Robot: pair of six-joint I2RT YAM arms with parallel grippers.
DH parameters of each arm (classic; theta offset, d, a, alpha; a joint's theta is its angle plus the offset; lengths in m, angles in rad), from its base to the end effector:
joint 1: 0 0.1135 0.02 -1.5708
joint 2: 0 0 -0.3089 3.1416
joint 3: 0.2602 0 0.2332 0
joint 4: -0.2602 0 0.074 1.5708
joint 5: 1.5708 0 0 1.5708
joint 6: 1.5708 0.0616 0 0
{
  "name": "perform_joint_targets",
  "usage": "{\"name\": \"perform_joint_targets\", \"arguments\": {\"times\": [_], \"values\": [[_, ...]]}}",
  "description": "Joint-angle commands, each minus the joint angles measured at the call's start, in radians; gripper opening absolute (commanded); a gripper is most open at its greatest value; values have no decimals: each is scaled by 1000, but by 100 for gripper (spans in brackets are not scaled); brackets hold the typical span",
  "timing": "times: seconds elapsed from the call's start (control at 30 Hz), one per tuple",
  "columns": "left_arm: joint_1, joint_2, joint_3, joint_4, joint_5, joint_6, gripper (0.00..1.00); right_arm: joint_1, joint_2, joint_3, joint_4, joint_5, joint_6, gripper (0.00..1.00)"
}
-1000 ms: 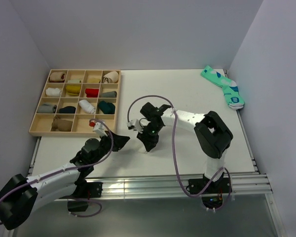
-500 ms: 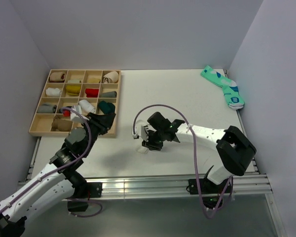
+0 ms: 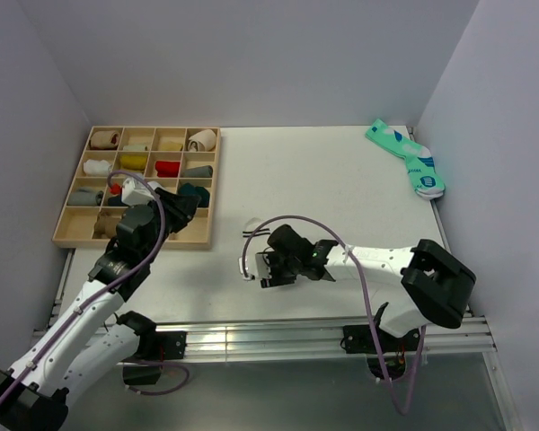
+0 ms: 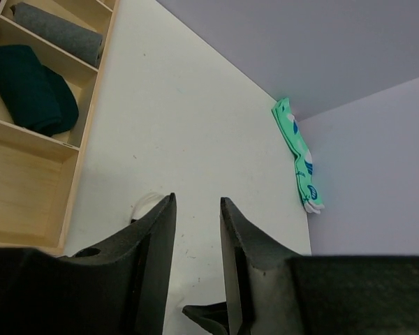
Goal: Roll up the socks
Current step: Roll the sock at the center of the board.
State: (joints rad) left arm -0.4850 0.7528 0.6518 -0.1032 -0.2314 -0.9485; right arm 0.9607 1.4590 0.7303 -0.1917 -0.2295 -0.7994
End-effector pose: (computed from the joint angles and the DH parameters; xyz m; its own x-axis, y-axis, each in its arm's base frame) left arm 0.1446 -0.0602 0.3345 -0.3119 -0.7296 -0.6086 0.0029 0.6398 -0.7685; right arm 0.1459 0.2332 0.2085 0.3109 -0.7738 -0.5519 -0.9383 -0.1574 -0.3079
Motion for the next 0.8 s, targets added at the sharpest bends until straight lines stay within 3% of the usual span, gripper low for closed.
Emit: {"name": "perform_joint_targets", "arguments": {"times": [0.0,0.33,0.77], "values": [[28,0,22,19,72,39,37,33,-42,-15,89,38,-50,51],[59,6,-9,45,115,50,37,85,7,-19,120,48,-67,45],[91,13,-38,66,162,60,38,108,52,-9,113,50,-78,43]]}}
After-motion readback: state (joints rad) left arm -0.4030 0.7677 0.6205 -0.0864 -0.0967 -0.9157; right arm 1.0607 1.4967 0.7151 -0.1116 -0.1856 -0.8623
